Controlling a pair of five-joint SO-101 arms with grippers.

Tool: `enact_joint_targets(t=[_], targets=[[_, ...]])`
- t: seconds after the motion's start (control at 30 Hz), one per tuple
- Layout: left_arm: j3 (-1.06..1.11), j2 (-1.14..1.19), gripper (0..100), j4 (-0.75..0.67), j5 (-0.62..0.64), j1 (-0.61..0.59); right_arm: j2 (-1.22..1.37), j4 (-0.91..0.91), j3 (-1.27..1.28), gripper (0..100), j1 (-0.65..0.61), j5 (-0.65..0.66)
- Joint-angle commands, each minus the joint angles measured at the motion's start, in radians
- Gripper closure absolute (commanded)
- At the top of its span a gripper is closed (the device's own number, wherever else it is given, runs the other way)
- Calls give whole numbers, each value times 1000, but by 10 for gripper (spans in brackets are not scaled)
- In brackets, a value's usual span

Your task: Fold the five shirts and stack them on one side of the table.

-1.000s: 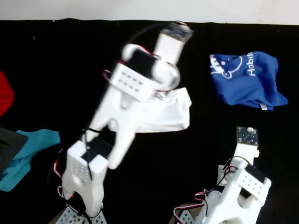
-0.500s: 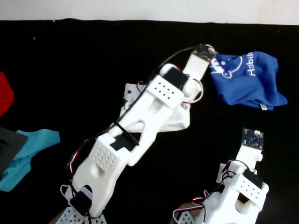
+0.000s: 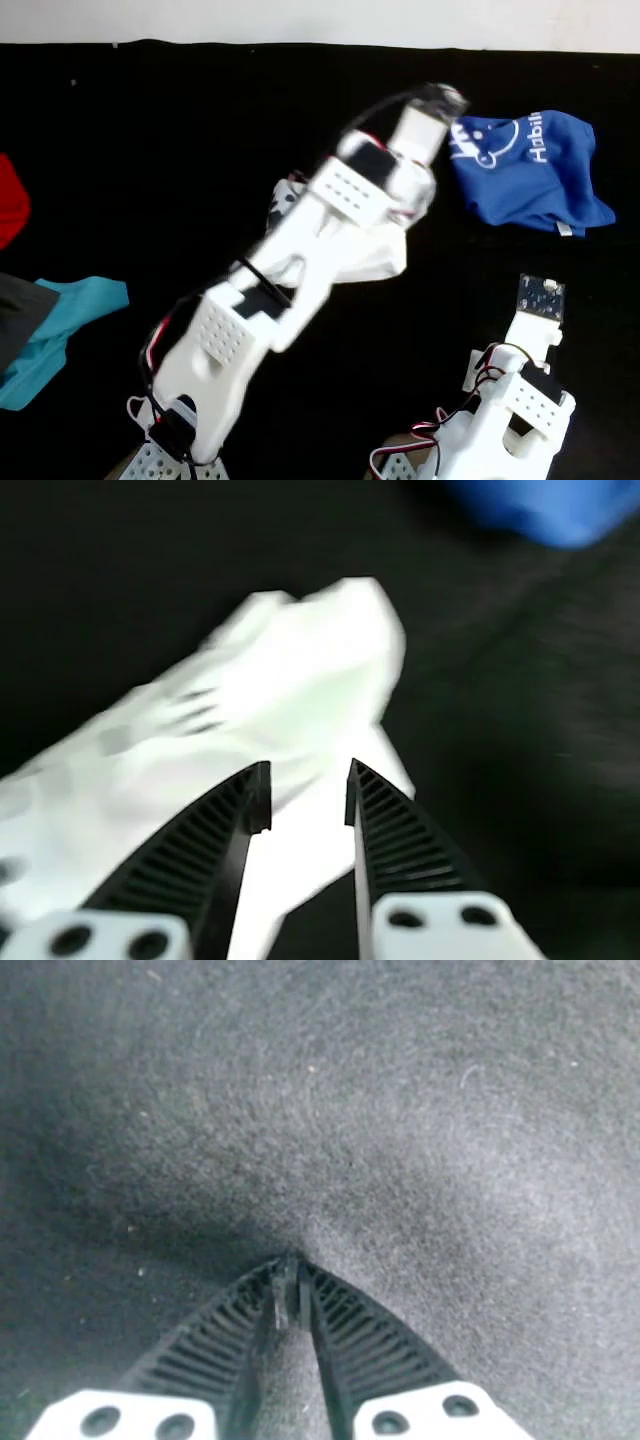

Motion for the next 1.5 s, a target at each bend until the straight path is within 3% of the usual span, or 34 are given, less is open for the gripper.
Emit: enact_joint_targets(t=[0.0,0.13,0.33,0.57,0.8,1.13,1.3,1.47], targets=[[-119,-42,887,104,9,-99,-4,-31,35,991,1,-9],[-183,-27,999,198,9,-170,-4,-31,35,991,1,-9],[-162,111,992,187,8,-197,-4,-31,35,991,1,-9],[-160,171,992,212,11,-65,-4,-33,35,991,1,-9],[-240,130,992,430,11,59,-4,-33,35,991,1,-9],[-160,-38,992,427,12,168,-4,-33,35,991,1,-9],[-157,-133,992,414,8,117,-4,-33,35,991,1,-9],[-159,-4,992,353,3,12,-4,-33,35,991,1,-9]])
